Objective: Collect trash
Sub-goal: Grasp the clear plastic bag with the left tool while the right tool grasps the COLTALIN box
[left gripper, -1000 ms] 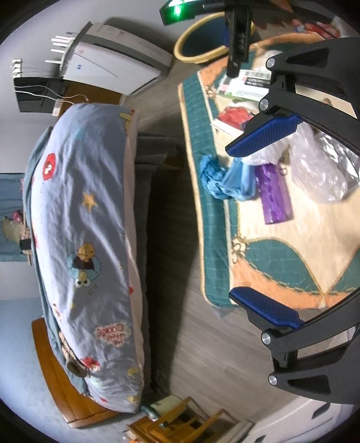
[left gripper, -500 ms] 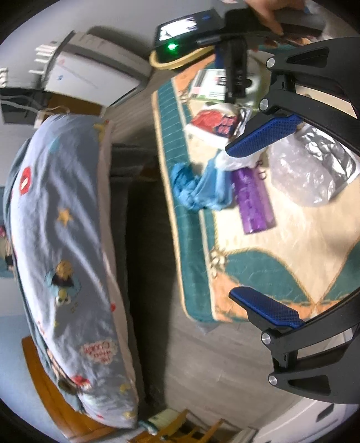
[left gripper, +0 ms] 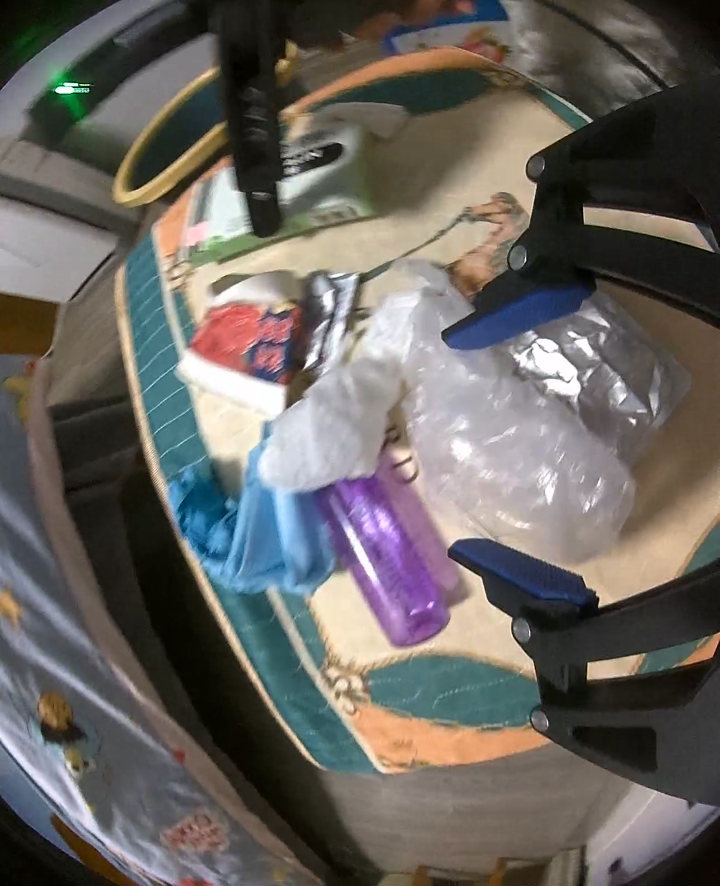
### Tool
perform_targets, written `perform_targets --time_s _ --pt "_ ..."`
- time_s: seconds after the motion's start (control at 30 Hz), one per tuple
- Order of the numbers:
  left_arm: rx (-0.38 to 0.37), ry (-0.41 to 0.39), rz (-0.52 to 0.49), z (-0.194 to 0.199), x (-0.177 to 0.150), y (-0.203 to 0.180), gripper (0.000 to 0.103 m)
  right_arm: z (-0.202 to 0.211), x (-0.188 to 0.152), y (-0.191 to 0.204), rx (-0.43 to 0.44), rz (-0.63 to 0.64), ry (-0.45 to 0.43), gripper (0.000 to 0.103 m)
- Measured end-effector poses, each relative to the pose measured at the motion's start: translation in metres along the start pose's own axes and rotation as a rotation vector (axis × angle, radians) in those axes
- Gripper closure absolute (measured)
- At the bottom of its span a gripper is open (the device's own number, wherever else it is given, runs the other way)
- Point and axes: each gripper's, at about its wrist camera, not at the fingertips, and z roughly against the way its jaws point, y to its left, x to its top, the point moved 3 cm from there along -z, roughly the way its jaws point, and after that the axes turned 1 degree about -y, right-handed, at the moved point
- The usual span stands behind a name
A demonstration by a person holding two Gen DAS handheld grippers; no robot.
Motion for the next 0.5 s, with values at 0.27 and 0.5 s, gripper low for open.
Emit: perform_targets --time_s 0.27,0.5 --pt "-0.020 0.009 -0.014 0.004 0.000 -0.010 0.076 0.017 -0.001 -0.011 0.038 -0.024 -0.031 0.028" --pt "-0.015 -0.064 -0.039 0.032 0.003 -0.017 0.086 0.046 -0.011 -0.018 0.058 -0.026 -0.070 0.028"
